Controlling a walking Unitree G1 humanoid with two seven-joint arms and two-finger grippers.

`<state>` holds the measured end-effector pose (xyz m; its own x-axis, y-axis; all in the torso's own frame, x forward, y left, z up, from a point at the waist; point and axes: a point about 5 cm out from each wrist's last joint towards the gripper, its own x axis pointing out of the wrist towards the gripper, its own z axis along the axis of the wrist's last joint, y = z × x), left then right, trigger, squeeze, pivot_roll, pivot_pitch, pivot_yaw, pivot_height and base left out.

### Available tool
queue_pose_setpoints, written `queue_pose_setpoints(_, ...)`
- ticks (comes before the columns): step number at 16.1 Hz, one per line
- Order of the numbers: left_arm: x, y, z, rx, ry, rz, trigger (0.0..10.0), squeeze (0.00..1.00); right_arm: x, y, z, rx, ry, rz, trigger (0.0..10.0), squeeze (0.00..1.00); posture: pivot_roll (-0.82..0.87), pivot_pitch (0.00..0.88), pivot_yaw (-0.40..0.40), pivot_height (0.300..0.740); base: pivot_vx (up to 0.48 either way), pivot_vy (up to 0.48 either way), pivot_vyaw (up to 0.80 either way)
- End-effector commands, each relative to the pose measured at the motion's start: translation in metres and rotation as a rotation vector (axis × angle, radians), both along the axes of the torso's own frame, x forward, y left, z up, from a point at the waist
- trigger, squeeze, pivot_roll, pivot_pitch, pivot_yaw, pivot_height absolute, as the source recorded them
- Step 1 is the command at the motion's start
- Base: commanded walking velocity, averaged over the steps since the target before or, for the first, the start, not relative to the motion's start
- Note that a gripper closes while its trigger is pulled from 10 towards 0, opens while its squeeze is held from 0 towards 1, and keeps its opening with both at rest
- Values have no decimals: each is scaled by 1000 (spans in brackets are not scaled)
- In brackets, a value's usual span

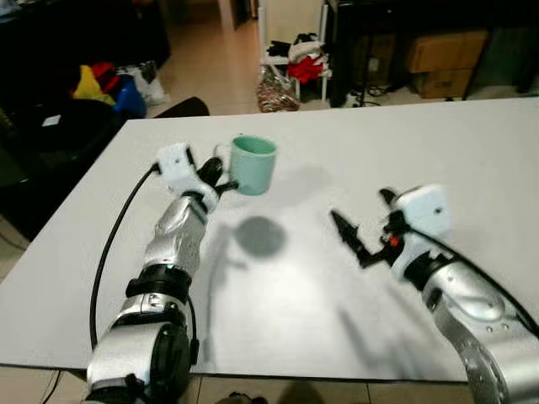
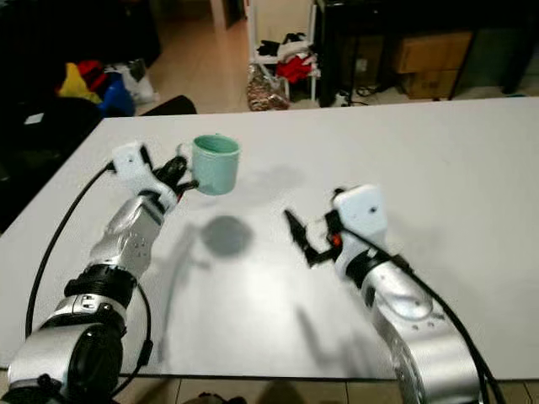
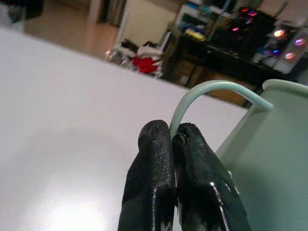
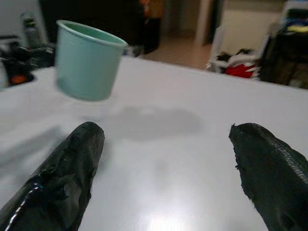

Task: Setting the table

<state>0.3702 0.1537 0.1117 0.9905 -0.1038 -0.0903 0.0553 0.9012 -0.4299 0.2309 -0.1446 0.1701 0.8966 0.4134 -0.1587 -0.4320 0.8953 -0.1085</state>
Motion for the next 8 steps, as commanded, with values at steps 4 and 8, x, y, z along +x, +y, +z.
queue_pose_setpoints(4,-8,22,-19,57,41,116,10000,0,-12,15,6,28,60,209,10000,0,-118,0,123,740,0,0,0)
queue_pose_setpoints(8,-17,29,-36,-14,51,165,10000,0,-21,14,13,-6,75,313,10000,0,-142,0,84,740,0,0,0)
